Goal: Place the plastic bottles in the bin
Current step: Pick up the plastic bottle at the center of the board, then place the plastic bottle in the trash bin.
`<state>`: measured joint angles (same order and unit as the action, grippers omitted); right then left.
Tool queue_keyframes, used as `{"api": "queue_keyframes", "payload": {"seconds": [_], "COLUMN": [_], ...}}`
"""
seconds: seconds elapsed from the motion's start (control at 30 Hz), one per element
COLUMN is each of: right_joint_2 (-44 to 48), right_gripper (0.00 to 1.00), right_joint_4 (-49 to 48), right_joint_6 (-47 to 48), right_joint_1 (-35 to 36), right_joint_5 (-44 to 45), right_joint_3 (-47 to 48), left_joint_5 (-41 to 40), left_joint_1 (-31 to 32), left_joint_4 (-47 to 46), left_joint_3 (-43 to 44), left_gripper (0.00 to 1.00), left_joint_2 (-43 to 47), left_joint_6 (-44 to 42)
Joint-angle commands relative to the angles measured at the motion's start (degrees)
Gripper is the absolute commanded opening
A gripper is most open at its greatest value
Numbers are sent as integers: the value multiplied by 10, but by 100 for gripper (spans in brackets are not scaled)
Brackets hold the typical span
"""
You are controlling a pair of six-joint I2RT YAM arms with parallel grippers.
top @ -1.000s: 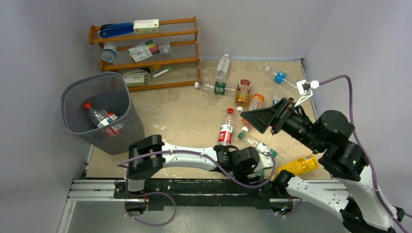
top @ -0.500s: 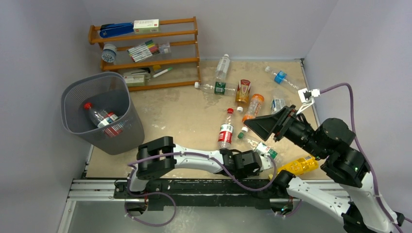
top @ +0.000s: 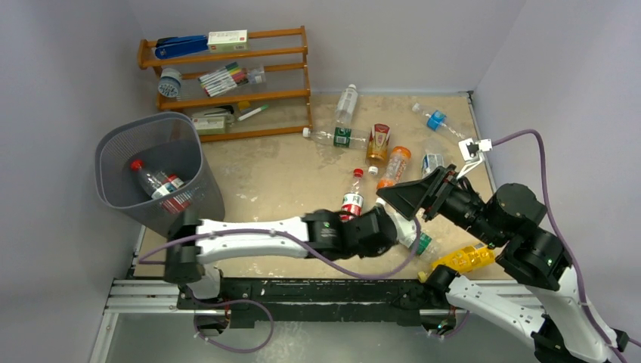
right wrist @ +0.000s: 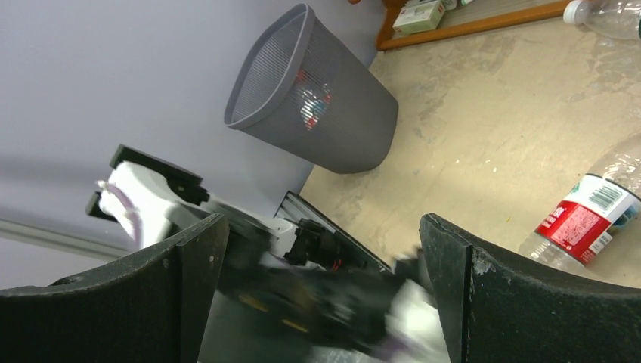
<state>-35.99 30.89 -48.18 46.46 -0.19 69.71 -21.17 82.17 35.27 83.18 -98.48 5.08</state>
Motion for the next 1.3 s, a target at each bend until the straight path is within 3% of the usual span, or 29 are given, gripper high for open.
{"api": "queue_keyframes", "payload": {"seconds": [0.0,0.27,0.63,0.87,1.07,1.2,1.27], "right_joint_2": [4,1,-6,-16,-21,-18,-15], "right_gripper": [100,100,100,100,100,100,100], "right_joint_4": [-31,-39,-36,-43,-46,-50,-49], "right_joint_6": [3,0,-1,-4,-2,-3,-3], "right_joint_1": [0,-1,0,0,0,0,0], "right_joint_5": [-14,-22,-33,-55,-68,-74,-75], "right_joint_3": [-10,-20,-18,-33,-42,-57,-66], "left_joint_5": [-108,-153,-244,-299,-269,-183,-170], "left_joint_1": [-34,-237,-405,-553,-692,-802,-821], "left_joint_4": [81,128,120,111,116,99,99], "left_joint_3": [99,185,261,289,264,202,174], "left_gripper": [40,39,40,44,44,42,50], "left_joint_2": [99,175,210,222,212,218,221], "left_joint_6": [23,22,23,50,109,140,155]}}
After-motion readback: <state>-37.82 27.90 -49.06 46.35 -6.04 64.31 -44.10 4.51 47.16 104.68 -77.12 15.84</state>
